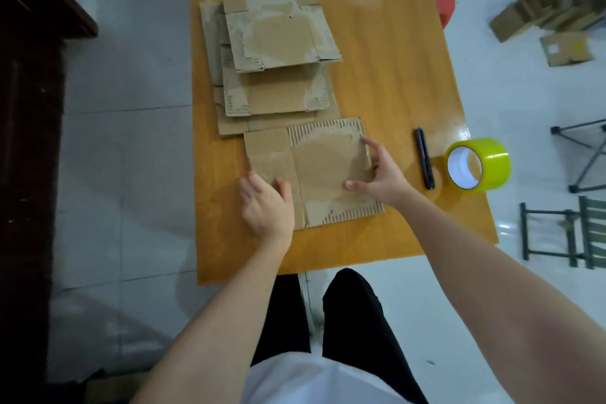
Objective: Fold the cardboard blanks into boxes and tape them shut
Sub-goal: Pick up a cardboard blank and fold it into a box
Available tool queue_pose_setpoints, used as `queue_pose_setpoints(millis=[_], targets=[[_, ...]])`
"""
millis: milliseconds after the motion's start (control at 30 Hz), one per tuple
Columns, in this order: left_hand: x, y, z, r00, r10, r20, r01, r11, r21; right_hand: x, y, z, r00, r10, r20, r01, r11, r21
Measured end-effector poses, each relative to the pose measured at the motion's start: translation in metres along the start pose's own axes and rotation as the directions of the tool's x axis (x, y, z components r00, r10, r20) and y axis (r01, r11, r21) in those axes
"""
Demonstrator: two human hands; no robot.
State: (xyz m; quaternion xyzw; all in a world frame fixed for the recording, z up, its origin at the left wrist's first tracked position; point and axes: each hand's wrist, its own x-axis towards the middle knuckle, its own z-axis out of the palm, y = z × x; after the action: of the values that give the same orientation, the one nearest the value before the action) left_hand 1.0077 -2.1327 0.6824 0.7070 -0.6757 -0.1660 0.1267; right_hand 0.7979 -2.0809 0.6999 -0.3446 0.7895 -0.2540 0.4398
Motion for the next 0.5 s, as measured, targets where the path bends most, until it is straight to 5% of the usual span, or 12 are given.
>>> queue_pose_setpoints(millis=[167, 300, 500], targets=[[0.0, 0.001, 0.002, 0.999, -0.027, -0.022, 0.026, 0.999, -0.031, 0.003, 0.004, 0.001, 1.0, -0.01, -0.013, 0.01, 0.999, 0.036], [0.0, 0.002, -0.004, 0.991, -0.102, 0.088, 0.113, 0.986, -0.122, 0.002, 0.004, 0.001, 0.999, -0.031, -0.024, 0.031, 0.999, 0.016], [0.008, -0.013, -0.011, 0.985, 0.136, 0.103, -0.138, 0.99, 0.012, 0.001, -0.001, 0.001, 0.998, -0.05, -0.038, 0.048, 0.997, -0.06]])
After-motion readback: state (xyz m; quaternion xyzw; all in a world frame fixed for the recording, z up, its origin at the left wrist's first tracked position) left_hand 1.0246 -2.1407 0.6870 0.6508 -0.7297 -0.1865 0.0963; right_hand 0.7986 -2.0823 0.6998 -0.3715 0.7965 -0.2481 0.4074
